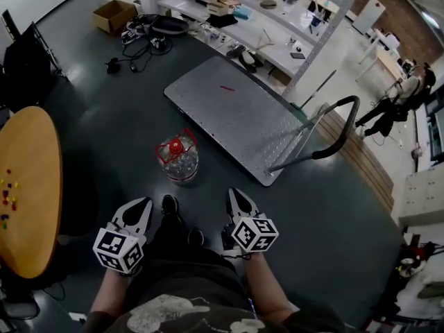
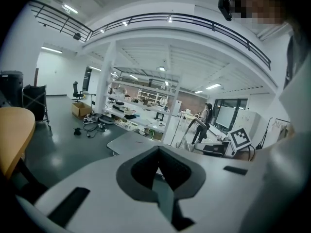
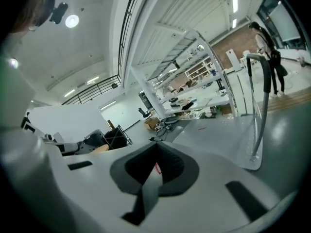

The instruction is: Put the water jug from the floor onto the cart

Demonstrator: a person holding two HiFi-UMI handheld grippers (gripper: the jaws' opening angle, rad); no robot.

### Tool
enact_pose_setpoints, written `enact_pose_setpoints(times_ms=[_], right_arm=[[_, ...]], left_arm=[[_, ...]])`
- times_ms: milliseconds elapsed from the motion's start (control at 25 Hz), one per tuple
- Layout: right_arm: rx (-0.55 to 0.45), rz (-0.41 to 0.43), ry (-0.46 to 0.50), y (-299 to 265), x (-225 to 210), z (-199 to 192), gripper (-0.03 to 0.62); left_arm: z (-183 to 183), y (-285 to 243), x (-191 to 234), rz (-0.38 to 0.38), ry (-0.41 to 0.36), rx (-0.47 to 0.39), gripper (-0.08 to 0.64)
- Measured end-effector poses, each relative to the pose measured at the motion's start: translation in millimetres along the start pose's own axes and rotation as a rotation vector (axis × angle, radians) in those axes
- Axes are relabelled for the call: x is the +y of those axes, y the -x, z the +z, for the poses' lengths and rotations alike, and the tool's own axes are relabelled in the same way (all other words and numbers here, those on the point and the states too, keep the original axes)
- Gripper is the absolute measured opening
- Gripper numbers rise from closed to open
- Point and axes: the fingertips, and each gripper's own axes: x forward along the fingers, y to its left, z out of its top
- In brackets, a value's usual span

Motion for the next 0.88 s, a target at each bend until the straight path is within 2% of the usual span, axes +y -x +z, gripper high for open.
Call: enact_pose_setpoints(times_ms=[320, 440, 560, 880], right_arm=[[0.107, -0.019, 0.162, -37, 6, 2, -0.011], [0.098, 0.011, 0.137, -71, 14, 8, -0.011], [0.084, -0.012, 0.113, -108, 15, 15, -0.011], [0.139, -0.064, 0.125, -228, 15, 36, -0.011]], left_arm=[[19, -53, 30, -0.07, 0.019, -0.005, 0.008], [31, -78, 55, -0.08, 0.017, 0.0, 0.008], [35, -102, 79, -0.096, 0.031, 0.018, 0.008], [65, -174, 164, -0.139, 0.061, 0.077, 0.008]])
